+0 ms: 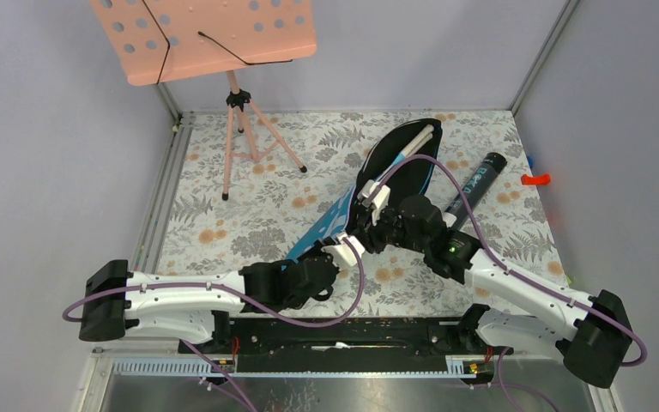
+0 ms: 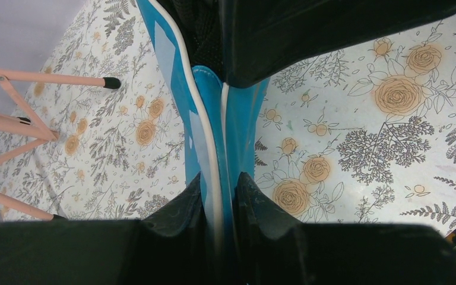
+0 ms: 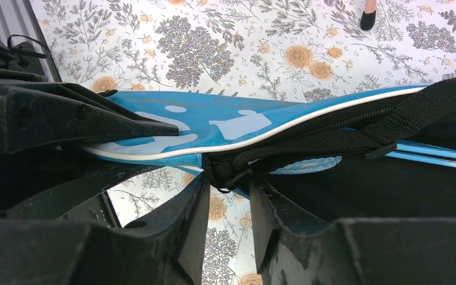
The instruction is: Pack up the badminton gear
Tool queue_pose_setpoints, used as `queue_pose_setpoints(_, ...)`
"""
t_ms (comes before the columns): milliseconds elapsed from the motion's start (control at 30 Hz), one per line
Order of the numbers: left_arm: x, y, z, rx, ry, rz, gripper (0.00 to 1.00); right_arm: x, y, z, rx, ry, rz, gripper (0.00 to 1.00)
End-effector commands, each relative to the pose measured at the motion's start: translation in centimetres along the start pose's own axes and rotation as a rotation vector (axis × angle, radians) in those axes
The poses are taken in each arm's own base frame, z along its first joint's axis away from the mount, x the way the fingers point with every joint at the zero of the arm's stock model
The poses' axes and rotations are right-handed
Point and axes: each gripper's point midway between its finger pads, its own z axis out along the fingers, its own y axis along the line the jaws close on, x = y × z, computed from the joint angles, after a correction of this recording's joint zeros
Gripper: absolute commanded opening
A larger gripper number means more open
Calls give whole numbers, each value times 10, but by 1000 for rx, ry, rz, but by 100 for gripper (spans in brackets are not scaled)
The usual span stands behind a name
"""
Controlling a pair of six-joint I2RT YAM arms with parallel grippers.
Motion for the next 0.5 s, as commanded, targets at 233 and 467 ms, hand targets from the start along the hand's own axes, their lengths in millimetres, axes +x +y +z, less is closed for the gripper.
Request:
queue_pose_setpoints(233, -28, -1, -5, 40, -66, -71, 0, -30, -2, 9, 19, -60, 5, 27)
queue_pose_setpoints(467, -24, 3, -5, 19, -55, -69, 0, -21, -30, -4, 187, 37, 3, 0)
